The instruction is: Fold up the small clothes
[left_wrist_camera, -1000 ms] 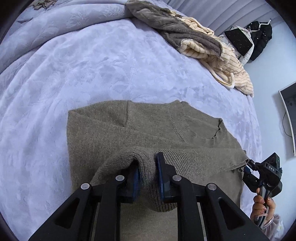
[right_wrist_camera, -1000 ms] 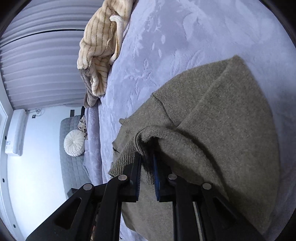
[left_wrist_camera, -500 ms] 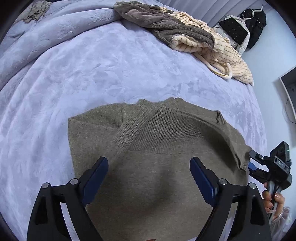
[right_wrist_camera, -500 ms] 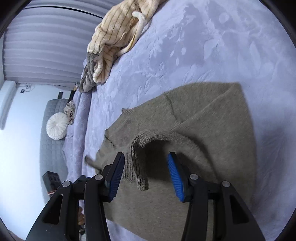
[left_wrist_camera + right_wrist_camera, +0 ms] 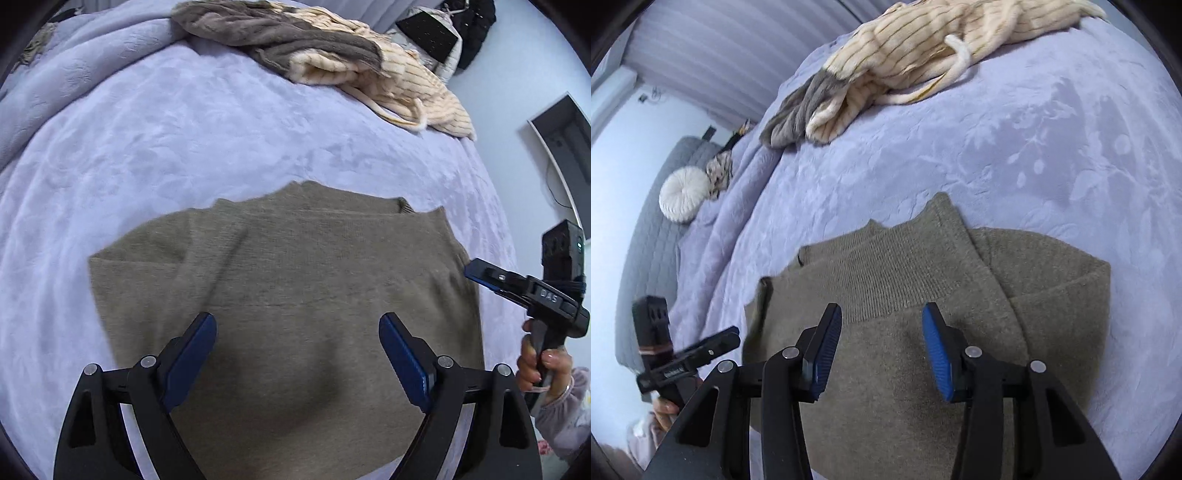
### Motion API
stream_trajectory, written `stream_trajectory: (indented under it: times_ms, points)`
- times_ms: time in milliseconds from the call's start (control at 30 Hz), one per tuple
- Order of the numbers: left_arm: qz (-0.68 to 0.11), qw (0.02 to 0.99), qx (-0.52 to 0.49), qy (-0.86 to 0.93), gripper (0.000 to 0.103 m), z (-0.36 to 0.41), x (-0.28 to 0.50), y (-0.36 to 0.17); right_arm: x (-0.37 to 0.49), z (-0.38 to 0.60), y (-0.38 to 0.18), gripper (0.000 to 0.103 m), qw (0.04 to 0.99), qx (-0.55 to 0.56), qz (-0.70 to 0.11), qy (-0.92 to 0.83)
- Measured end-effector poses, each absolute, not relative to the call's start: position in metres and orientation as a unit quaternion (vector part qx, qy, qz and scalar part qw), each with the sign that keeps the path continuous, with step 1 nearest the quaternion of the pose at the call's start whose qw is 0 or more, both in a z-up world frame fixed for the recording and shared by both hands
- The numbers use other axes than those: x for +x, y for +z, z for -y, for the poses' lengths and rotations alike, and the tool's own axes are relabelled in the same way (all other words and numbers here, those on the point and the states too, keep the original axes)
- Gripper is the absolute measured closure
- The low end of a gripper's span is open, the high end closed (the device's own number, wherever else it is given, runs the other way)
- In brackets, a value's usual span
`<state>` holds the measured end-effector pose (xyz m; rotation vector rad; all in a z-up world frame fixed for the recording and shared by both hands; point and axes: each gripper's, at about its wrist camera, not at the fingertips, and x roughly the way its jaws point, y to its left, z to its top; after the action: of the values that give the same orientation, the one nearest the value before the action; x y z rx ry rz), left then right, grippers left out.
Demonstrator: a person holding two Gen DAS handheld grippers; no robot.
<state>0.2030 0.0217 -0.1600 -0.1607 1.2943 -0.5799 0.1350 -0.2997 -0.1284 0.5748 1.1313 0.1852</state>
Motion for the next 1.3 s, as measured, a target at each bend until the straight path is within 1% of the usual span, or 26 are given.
stream_trajectory:
  times_ms: [133, 167, 200, 233, 300, 400, 467, 500, 533, 567, 633, 733, 833, 900, 933, 1033, 1133, 1200, 1233, 1267, 1300]
  points:
    - [-0.579, 0.785, -0.029, -0.218, 0.013, -0.007, 0.214, -0.179, 0.146, 0.314, -0.159, 0.055, 0.791, 0.284, -0.541, 0.039]
    - [-0.574, 0.795, -0.027, -0.198, 0.013, -0.014, 0.22, -0.182, 0.148, 0.321, -0.165, 0.063, 0.787, 0.299, -0.539, 0.03]
    - [-0.571, 0.801, -0.028, -0.179, 0.013, -0.023, 0.226, -0.186, 0.147, 0.331, -0.17, 0.067, 0.784, 0.316, -0.534, 0.021]
    - [-0.57, 0.804, -0.032, -0.164, 0.013, -0.034, 0.232, -0.19, 0.146, 0.34, -0.173, 0.074, 0.781, 0.33, -0.53, 0.013]
    - [-0.573, 0.811, -0.02, -0.117, 0.013, -0.056, 0.243, -0.198, 0.143, 0.353, -0.176, 0.077, 0.778, 0.35, -0.522, 0.009]
    - [-0.583, 0.809, -0.021, -0.078, 0.013, -0.084, 0.25, -0.206, 0.14, 0.357, -0.171, 0.079, 0.782, 0.339, -0.522, -0.001]
    - [-0.582, 0.81, -0.026, -0.068, 0.013, -0.098, 0.245, -0.201, 0.136, 0.358, -0.165, 0.075, 0.785, 0.335, -0.521, -0.01]
    - [-0.58, 0.811, -0.023, -0.068, 0.013, -0.102, 0.241, -0.198, 0.133, 0.358, -0.161, 0.075, 0.787, 0.335, -0.518, -0.015]
    - [-0.578, 0.813, -0.018, -0.069, 0.013, -0.105, 0.236, -0.194, 0.129, 0.358, -0.158, 0.071, 0.788, 0.334, -0.517, -0.021]
    - [-0.578, 0.812, -0.014, -0.074, 0.013, -0.107, 0.229, -0.191, 0.124, 0.358, -0.155, 0.065, 0.788, 0.335, -0.516, -0.026]
    - [-0.586, 0.806, -0.006, -0.082, 0.013, -0.11, 0.216, -0.189, 0.112, 0.359, -0.149, 0.059, 0.787, 0.342, -0.513, -0.031]
    - [-0.603, 0.791, -0.009, -0.098, 0.013, -0.118, 0.194, -0.188, 0.087, 0.35, -0.139, 0.059, 0.778, 0.368, -0.509, -0.013]
    - [-0.625, 0.771, -0.04, -0.117, 0.013, -0.13, 0.169, -0.186, 0.064, 0.322, -0.136, 0.059, 0.76, 0.393, -0.516, 0.032]
    - [-0.639, 0.755, -0.067, -0.13, 0.013, -0.138, 0.151, -0.187, 0.046, 0.296, -0.137, 0.055, 0.742, 0.411, -0.525, 0.07]
    - [-0.645, 0.747, -0.084, -0.137, 0.013, -0.143, 0.141, -0.187, 0.036, 0.279, -0.139, 0.053, 0.73, 0.423, -0.529, 0.093]
    - [-0.655, 0.728, -0.125, -0.162, 0.013, -0.15, 0.114, -0.187, 0.009, 0.228, -0.155, 0.053, 0.681, 0.458, -0.551, 0.148]
    - [-0.655, 0.721, -0.13, -0.183, 0.015, -0.147, 0.099, -0.19, -0.015, 0.183, -0.183, 0.051, 0.629, 0.494, -0.577, 0.165]
    - [-0.658, 0.715, -0.131, -0.198, 0.036, -0.142, 0.094, -0.195, -0.028, 0.162, -0.206, 0.05, 0.605, 0.515, -0.589, 0.149]
    - [-0.664, 0.706, -0.133, -0.207, 0.04, -0.139, 0.092, -0.199, -0.032, 0.157, -0.214, 0.05, 0.601, 0.526, -0.586, 0.138]
    - [-0.667, 0.702, -0.132, -0.211, 0.049, -0.134, 0.093, -0.203, -0.033, 0.155, -0.219, 0.05, 0.601, 0.536, -0.579, 0.125]
    - [-0.67, 0.7, -0.127, -0.211, 0.063, -0.131, 0.095, -0.209, -0.033, 0.154, -0.224, 0.05, 0.607, 0.547, -0.566, 0.111]
